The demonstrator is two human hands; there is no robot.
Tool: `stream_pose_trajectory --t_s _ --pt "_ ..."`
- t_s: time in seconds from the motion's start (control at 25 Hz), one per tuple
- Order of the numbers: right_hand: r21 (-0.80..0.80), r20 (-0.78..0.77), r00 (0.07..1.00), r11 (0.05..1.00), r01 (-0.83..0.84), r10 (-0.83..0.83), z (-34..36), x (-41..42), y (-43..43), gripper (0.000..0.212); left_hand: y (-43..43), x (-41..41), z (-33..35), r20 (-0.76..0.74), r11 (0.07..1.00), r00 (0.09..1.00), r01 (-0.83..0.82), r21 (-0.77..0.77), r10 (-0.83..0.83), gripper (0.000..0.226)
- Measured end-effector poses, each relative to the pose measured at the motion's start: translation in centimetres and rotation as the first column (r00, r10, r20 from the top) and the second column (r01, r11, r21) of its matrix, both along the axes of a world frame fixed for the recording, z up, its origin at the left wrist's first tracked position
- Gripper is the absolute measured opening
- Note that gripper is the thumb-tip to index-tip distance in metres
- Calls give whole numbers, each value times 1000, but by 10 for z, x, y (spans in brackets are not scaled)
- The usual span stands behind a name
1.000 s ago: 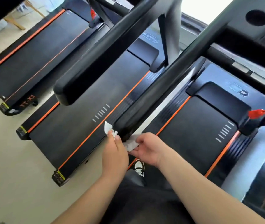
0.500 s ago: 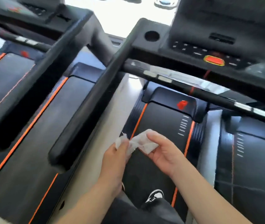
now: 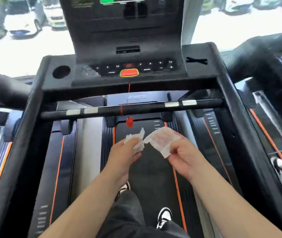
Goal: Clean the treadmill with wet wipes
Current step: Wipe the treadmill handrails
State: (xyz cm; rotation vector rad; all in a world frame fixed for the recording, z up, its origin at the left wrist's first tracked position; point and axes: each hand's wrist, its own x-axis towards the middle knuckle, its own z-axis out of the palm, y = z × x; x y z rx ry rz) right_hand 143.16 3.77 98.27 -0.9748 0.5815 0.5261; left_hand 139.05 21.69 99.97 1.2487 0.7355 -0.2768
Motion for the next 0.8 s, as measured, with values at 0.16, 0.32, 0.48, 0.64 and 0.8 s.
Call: stream_pose_trajectory --t_s 0.16,0.32,0.48,0.64,0.8 --pt "-15 14 993 993 118 -118 -14 24 -3 63 -4 47 -28 -46 979 978 203 5 -203 14" --pt "-142 22 971 960 241 -240 -35 44 -17 36 -17 92 -72 -65 919 922 385 81 -381 21" --pt "-294 -85 917 890 350 -389 -80 51 -54 38 -51 119 -110 -125 887 884 459 55 -450 20" --pt "-372 -87 911 861 346 -404 -127 57 -92 42 -92 151 -161 -137 874 869 484 37 -475 18" --pt "-376 -23 943 877 299 -332 -196 63 -97 39 -119 171 -239 -168 862 849 508 -7 -501 19"
